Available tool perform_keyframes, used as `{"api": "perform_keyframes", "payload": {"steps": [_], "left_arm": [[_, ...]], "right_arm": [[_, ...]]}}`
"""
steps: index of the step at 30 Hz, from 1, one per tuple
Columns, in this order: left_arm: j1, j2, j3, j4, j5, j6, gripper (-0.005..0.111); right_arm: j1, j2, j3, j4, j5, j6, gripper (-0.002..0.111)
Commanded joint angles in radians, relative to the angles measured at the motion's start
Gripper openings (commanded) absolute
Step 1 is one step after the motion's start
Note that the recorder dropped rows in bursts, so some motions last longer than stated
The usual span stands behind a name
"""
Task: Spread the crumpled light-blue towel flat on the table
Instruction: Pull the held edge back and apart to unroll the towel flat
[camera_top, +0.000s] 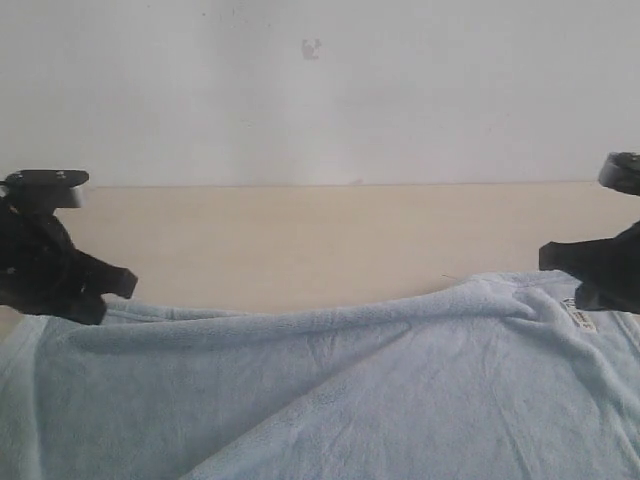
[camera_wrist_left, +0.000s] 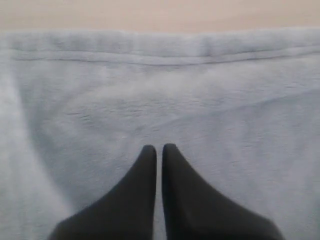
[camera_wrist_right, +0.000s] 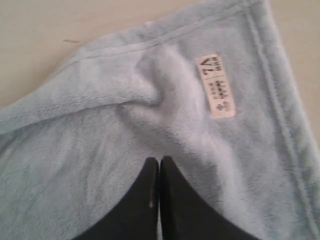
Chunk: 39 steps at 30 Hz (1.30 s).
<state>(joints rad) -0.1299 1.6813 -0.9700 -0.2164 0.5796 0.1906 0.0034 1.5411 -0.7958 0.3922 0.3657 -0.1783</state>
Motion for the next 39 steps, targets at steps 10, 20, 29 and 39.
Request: {"api": "perform_keyframes", "payload": {"steps": [10,20,29,39], "left_arm": [[0.048,0.000,-0.008,-0.337,-0.038,0.468,0.004],[0.108,0.128,-0.006,-0.288,-0.201,0.379,0.004],[0.137,0.211,-0.008,-0.255,-0.271,0.386,0.004],[0.137,0.288,-0.008,-0.167,-0.375,0.386,0.004]], "right_arm": [[0.022,0.043,-0.111,0.009,0.011,-0.080,0.000],[-0.005,0.223,-0.111,-0.014,-0.226,-0.060,0.000],[-0.073,0.350,-0.113,-0.014,-0.371,-0.073,0.000],[-0.073,0.428,-0.113,-0.014,-0.446,-0.133,0.000]]}}
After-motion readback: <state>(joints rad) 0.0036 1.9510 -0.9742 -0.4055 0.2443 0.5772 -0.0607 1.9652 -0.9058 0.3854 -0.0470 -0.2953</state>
